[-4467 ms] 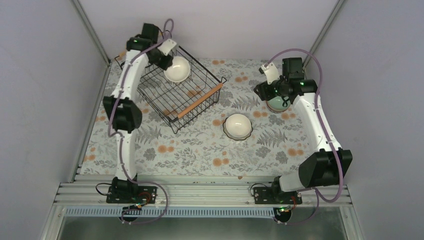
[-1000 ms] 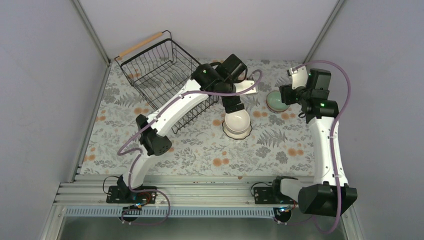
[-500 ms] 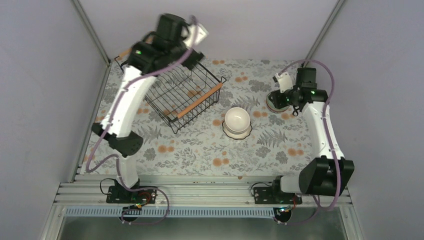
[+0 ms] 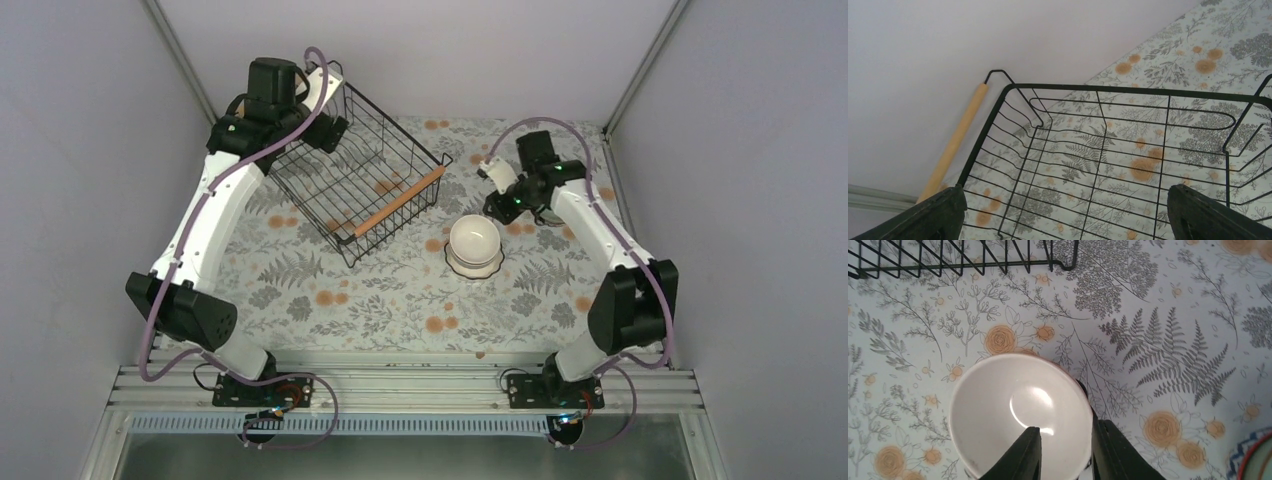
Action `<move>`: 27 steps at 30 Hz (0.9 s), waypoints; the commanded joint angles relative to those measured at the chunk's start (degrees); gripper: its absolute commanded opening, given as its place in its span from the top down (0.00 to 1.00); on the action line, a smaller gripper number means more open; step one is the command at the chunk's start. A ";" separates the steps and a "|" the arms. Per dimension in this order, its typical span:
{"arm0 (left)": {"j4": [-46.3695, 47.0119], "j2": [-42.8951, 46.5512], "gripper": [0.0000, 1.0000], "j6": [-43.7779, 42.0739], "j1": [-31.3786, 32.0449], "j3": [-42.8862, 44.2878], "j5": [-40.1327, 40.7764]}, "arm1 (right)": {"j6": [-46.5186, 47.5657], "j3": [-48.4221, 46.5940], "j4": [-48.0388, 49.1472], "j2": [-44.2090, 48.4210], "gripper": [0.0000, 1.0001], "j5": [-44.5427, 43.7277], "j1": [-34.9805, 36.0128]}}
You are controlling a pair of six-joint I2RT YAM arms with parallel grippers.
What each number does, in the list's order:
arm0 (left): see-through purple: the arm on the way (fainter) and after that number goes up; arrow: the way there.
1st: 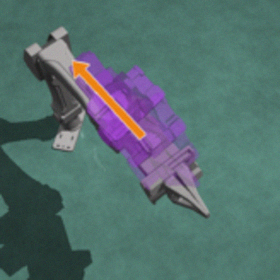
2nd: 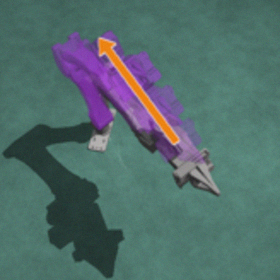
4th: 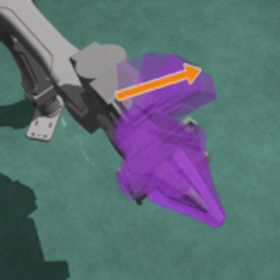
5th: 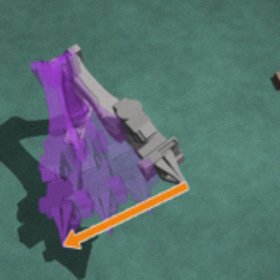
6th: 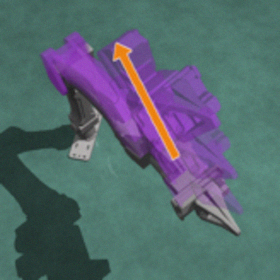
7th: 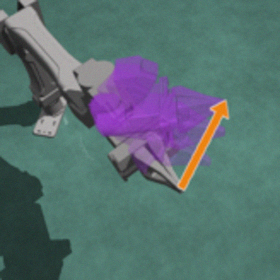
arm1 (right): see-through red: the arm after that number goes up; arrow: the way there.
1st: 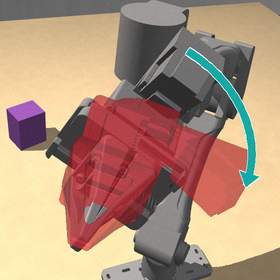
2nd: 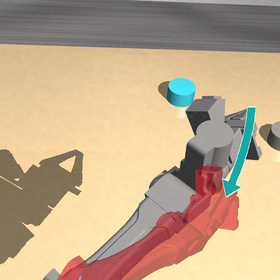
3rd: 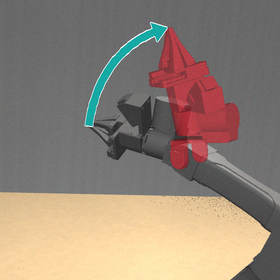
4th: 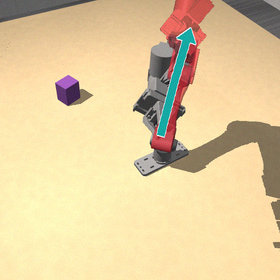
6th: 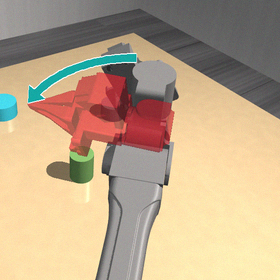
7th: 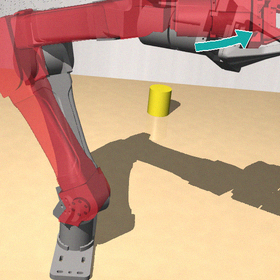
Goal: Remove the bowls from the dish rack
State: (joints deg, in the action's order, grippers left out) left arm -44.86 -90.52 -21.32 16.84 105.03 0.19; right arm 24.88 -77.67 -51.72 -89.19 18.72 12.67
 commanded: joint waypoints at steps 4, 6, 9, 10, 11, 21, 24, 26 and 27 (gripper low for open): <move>4.86 0.89 0.00 1.69 -1.47 -1.43 -5.98 | -0.95 -4.26 3.73 -6.52 0.78 -9.25 5.69; 4.71 0.64 0.00 1.92 -1.46 -1.48 -6.23 | -1.29 -4.96 4.42 -9.14 0.85 -10.86 6.61; 4.74 0.48 0.00 2.15 -1.60 -2.12 -6.62 | -1.79 -6.46 4.36 -11.95 0.92 -11.73 7.39; 4.76 0.45 0.00 2.20 -1.56 -2.31 -6.64 | -1.85 -6.61 4.46 -12.38 0.93 -11.85 7.64; 4.82 0.43 0.00 2.27 -1.57 -2.41 -6.55 | -1.79 -6.55 4.58 -12.67 0.93 -11.82 7.82; 4.44 0.30 0.00 2.91 -1.79 -1.71 -6.87 | -1.77 -7.12 5.14 -14.32 0.96 -13.12 8.52; 4.14 0.39 0.00 3.04 -1.80 -1.22 -6.87 | -1.86 -7.15 4.34 -13.74 0.96 -12.91 8.52; 3.72 0.36 0.00 3.11 -1.73 -0.86 -6.93 | -1.86 -7.05 3.61 -13.69 0.96 -12.79 8.67; 3.71 0.42 0.00 3.16 -1.74 -0.78 -6.99 | -1.90 -6.75 4.05 -13.35 0.96 -12.89 8.69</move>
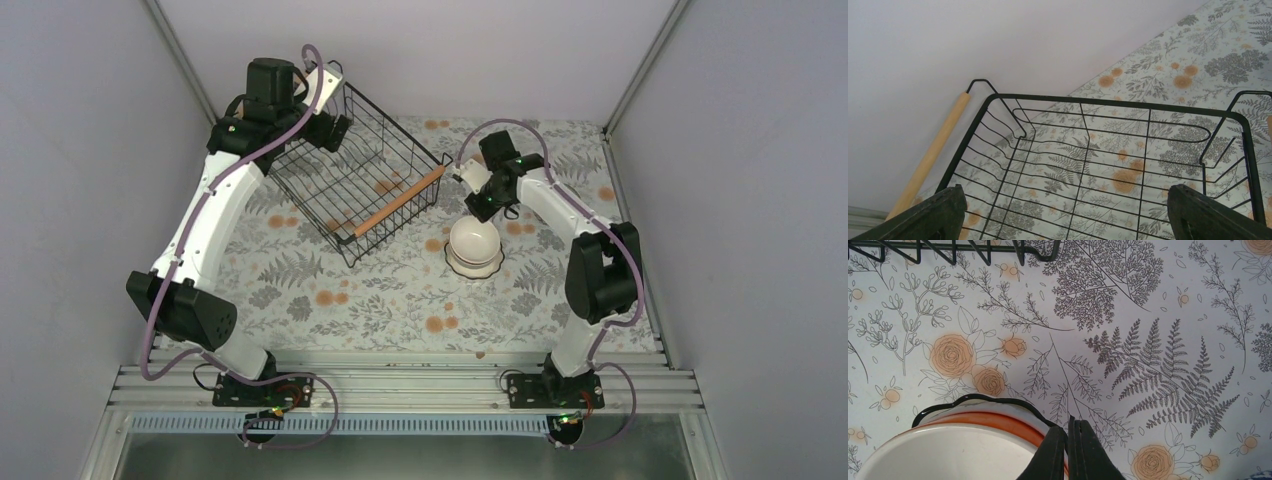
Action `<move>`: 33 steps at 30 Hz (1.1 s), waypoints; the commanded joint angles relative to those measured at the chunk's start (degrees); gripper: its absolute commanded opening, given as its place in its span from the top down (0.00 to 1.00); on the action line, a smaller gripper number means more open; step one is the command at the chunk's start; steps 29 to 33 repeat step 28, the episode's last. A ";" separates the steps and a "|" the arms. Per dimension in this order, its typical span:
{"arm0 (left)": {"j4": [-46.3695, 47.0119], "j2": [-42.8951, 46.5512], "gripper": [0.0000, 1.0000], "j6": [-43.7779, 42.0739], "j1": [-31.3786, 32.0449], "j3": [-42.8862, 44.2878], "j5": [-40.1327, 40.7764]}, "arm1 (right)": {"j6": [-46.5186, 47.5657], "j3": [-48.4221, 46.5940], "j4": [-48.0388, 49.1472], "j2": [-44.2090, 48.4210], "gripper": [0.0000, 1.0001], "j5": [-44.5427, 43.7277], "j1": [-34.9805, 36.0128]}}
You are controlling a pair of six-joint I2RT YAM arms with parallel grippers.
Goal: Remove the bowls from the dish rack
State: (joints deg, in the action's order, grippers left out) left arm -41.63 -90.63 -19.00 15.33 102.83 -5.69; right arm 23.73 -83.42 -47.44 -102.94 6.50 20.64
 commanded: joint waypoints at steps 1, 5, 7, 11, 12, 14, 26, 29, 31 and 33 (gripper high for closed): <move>0.51 0.60 0.00 0.95 -0.23 1.46 -1.16 | -0.70 -0.51 0.62 1.14 0.96 -0.54 0.71; 0.80 0.85 0.00 1.28 -0.24 1.23 -0.78 | -0.77 -0.56 1.67 4.43 0.92 1.72 0.87; 0.92 0.65 0.00 1.75 -0.28 1.24 -0.12 | -0.95 -1.36 0.75 5.52 0.79 1.39 0.97; 1.09 0.77 0.00 1.89 -0.79 1.14 -1.19 | -0.71 1.15 3.84 12.47 0.40 -0.13 0.91; 0.90 0.60 0.00 2.07 -0.90 1.31 -1.15 | -0.70 2.46 5.49 14.65 0.35 -1.08 0.90; 1.15 0.66 0.00 2.76 -1.45 0.98 -1.32 | -0.43 5.53 9.99 18.75 0.20 -3.19 0.54; 0.15 -0.25 0.00 4.10 -1.97 1.19 -1.87 | -1.17 11.22 17.02 27.91 0.00 -7.12 -4.47; -0.14 -0.26 0.00 4.39 -1.94 1.75 -2.63 | -1.52 11.34 17.48 29.43 0.00 -6.43 -5.30; -0.14 -0.26 0.00 4.39 -1.94 1.75 -2.63 | -1.52 11.34 17.48 29.43 0.00 -6.43 -5.30; -0.14 -0.26 0.00 4.39 -1.94 1.75 -2.63 | -1.52 11.34 17.48 29.43 0.00 -6.43 -5.30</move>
